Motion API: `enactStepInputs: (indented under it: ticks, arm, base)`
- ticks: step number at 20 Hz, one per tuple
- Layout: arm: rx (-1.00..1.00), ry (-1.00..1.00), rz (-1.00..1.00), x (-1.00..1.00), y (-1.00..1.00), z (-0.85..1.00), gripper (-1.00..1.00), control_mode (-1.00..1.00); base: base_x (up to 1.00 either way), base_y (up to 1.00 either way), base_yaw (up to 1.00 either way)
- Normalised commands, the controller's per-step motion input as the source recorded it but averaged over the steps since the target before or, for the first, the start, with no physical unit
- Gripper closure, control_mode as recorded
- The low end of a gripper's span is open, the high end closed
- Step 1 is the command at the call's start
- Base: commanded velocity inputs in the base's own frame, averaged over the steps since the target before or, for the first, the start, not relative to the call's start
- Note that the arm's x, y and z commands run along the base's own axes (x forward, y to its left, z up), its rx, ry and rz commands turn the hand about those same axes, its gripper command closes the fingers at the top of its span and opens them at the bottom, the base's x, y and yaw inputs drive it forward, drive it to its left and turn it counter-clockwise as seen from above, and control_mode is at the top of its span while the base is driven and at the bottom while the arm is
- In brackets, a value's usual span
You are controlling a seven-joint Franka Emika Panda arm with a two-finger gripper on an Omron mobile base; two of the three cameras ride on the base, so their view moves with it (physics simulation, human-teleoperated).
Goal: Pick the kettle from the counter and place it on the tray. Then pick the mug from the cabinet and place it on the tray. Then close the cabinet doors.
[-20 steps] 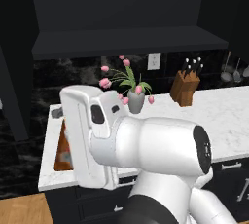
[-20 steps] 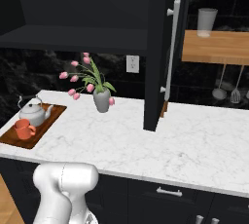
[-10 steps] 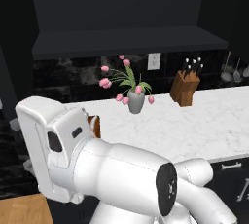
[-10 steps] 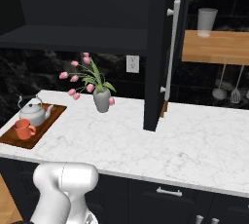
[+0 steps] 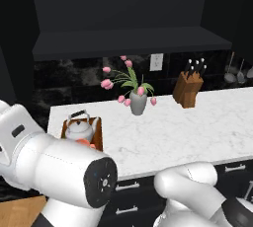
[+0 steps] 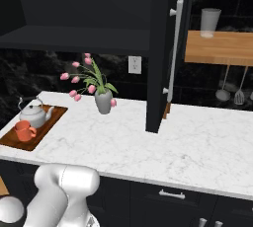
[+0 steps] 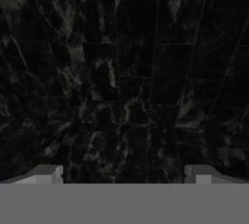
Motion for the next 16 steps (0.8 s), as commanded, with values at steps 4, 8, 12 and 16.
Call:
enactStepInputs:
  ticks: [4,8,12,16]
  arm:
    - [-0.1,0.0,-0.06,0.52,0.26,0.0,-1.0,-1.0]
    - [-0.01,0.0,-0.09,0.42,0.23,-0.08,-1.0,-1.0]
    - [0.01,0.0,-0.08,0.35,0.26,-0.12,-1.0,-1.0]
    - [0.06,0.0,-0.08,0.33,0.18,-0.12,-1.0,-1.0]
  base:
    - [0.0,0.0,0.0]
    - [0.0,0.0,0.0]
    - [0.0,0.0,0.0]
    - [0.0,0.0,0.0]
